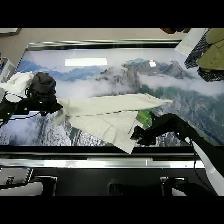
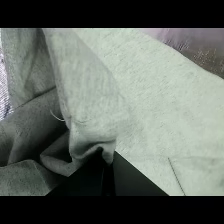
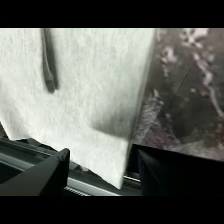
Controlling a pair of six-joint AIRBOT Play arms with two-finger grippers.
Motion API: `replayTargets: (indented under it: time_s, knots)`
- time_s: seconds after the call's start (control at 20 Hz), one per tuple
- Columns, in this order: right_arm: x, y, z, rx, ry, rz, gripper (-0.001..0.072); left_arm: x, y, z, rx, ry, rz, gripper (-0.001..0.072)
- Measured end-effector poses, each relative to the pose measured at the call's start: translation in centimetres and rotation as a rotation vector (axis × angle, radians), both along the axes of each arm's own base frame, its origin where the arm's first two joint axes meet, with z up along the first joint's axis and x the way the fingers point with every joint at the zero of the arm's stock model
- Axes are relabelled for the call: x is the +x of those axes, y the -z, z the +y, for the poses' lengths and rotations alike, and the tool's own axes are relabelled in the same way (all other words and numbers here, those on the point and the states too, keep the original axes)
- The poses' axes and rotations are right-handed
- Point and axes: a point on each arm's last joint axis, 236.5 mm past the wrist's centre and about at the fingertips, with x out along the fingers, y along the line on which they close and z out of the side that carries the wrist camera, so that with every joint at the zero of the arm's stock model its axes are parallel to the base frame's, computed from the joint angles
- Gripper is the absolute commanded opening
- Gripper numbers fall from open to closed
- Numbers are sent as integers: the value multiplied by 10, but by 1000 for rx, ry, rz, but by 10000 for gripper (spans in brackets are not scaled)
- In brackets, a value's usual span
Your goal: Fold the clothes and pants, and hang the long-sleeved shirts on hangers.
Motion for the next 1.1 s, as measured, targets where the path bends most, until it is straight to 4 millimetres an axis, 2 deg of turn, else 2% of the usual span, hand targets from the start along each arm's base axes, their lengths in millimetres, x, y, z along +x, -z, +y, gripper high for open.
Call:
replayTargets:
  time_s: [0.2, 0.3, 0.45, 0.5, 0.6, 0.7, 0.75, 0.85, 0.95, 1.0, 1.1]
  knots:
    - [3, 7, 3, -11, 29, 7, 239, 0, 0, 0, 0, 0, 0, 17]
    - [7, 10, 8, -19, 28, -16, 37, 0, 0, 0, 0, 0, 0, 17]
    - [12, 7, 17, -17, 25, -48, 34, 0, 0, 0, 0, 0, 0, 17]
    - [20, 1, 19, -13, 26, -79, 34, 0, 0, 0, 0, 0, -1, 17]
    - [48, -26, 26, 9, 39, -171, 34, 0, -6, 0, -2, 7, -6, 17]
    - [90, -71, 25, 35, 75, -299, 34, 4, -20, 2, -2, 14, -31, 17]
    - [115, -103, 19, 50, 102, -380, 34, 7, -32, 4, -1, 18, -54, 17]
    - [164, -180, -4, 66, 167, -565, 34, 14, -66, 12, 6, 24, -117, 17]
    - [199, -272, -40, 67, 247, -771, 34, 19, -111, 22, 19, 18, -196, 17]
    - [208, -319, -60, 61, 283, -870, 34, 20, -136, 27, 28, 16, -241, 17]
    - [205, -417, -97, 43, 346, -1078, 34, 17, -192, 36, 51, 5, -341, 17]
